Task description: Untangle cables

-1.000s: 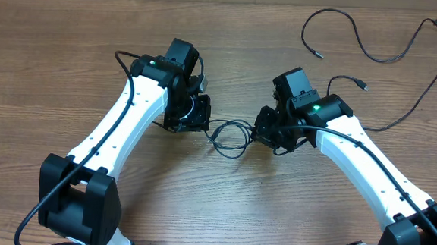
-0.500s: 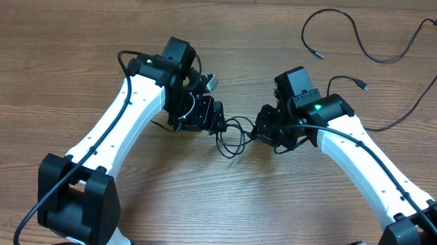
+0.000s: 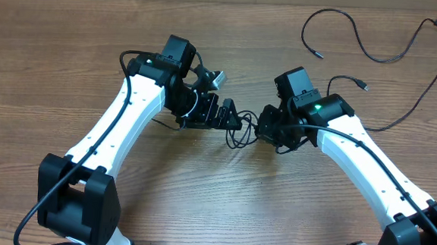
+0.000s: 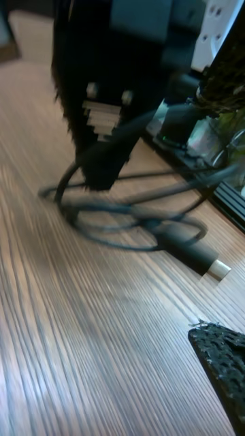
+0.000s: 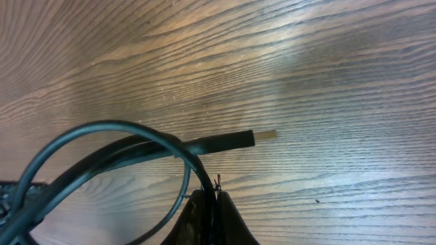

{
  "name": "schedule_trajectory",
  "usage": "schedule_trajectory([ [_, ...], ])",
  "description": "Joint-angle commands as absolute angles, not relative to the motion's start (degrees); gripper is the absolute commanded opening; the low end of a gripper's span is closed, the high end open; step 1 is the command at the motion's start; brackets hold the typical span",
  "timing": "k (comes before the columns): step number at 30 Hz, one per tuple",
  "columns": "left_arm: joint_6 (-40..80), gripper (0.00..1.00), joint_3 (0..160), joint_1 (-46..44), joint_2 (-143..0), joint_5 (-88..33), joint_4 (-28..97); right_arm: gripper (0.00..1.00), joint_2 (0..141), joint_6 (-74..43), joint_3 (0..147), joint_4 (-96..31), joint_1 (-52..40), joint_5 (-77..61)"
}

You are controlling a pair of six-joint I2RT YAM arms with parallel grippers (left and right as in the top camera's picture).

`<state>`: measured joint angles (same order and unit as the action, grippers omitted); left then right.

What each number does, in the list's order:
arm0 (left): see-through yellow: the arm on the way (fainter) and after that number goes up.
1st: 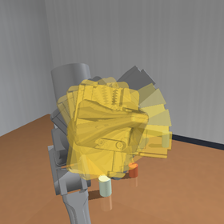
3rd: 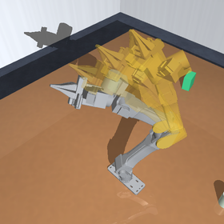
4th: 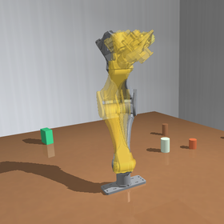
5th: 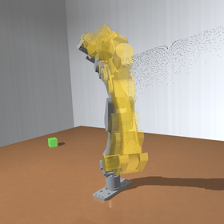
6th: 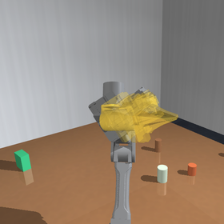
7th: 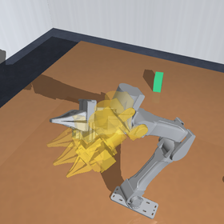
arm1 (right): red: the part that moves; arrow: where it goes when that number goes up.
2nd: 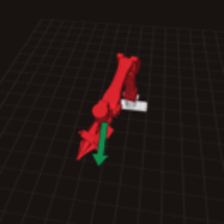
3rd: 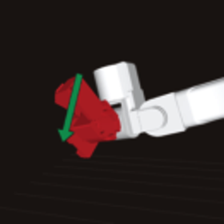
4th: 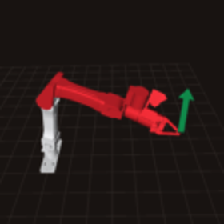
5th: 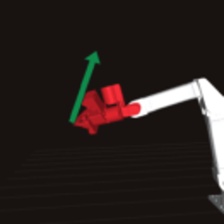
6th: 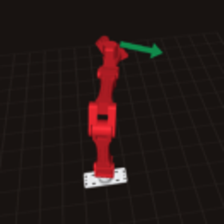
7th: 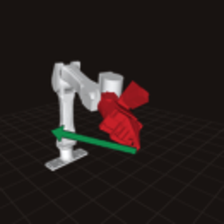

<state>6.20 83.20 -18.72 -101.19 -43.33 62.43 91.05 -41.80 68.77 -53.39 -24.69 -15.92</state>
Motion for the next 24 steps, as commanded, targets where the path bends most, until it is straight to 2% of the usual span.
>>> schedule_trajectory([
  [1,3.73,0.99,83.72,-18.39,-100.18,-47.64,61.87,0.04,90.96,-42.15,68.58,-53.41,-24.38,-14.17],
  [10,8.58,0.99,83.72,-18.41,-100.18,-43.33,60.75,0.04,90.96,-41.76,68.58,-54.74,-24.38,-13.72],
  [14,19.4,1.0,83.7,-18.44,-100.18,-28.53,61.73,0.04,90.96,-36.49,68.58,-50.89,-24.36,-27.77],
  [18,21.87,1.0,83.7,-18.46,-100.18,-26.76,62.39,0.04,90.96,-31.4,68.58,-46.26,-24.38,-40.01],
  [20,21.87,0.99,83.68,-18.46,-100.18,-26.83,62.41,0.04,90.96,-31.42,68.58,-45.98,-24.38,-38.59],
  [24,21.43,1.0,83.68,-18.46,-100.18,-26.76,62.41,0.04,90.96,-32.25,68.58,-48.84,-24.38,-27.42],
])
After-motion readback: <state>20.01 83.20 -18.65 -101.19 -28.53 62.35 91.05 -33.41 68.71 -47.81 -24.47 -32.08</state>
